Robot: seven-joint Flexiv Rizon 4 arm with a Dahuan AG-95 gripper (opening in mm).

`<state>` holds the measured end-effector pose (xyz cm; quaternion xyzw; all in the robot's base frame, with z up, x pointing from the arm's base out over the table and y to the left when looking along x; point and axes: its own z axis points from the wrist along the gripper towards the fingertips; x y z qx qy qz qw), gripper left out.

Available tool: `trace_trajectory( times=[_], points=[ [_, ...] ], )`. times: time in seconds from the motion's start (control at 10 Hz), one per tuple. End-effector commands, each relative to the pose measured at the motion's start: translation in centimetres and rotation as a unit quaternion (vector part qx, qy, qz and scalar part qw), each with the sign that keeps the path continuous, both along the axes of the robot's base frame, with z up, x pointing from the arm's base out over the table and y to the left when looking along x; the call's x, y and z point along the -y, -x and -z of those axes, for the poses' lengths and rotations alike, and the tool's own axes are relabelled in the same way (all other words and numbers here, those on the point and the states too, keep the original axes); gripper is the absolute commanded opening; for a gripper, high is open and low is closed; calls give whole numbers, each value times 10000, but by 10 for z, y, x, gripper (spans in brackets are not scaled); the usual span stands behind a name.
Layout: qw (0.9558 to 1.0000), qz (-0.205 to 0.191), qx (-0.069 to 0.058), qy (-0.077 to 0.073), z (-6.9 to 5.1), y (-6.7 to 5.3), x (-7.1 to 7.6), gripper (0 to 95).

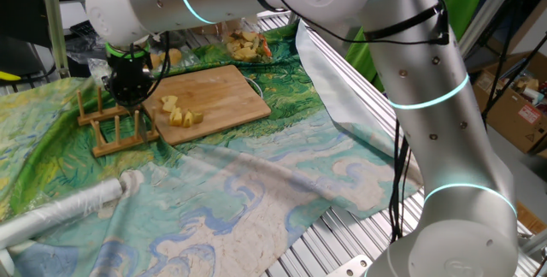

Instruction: Chop the potatoes

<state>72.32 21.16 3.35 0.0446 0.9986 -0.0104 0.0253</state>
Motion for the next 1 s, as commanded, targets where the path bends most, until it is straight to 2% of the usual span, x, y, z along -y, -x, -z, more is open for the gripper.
trace_trajectory(
  times=[0.1,0.2,0.3,0.4,0.5,0.7,0.8,1.0],
  points=[
    [10000,-17,-42,-10,-3,3,1,380],
    [10000,-16,-78,-18,-5,4,1,380],
    [9999,-16,-151,-23,-12,10,2,380],
    [9999,29,-160,-27,-18,16,2,380],
    [9998,75,-201,-27,-27,24,3,380],
    [9991,171,-389,-26,-46,35,4,380],
    [9986,289,-441,-107,-57,41,8,380],
    [9976,452,-497,-175,-74,51,18,380]
  ],
)
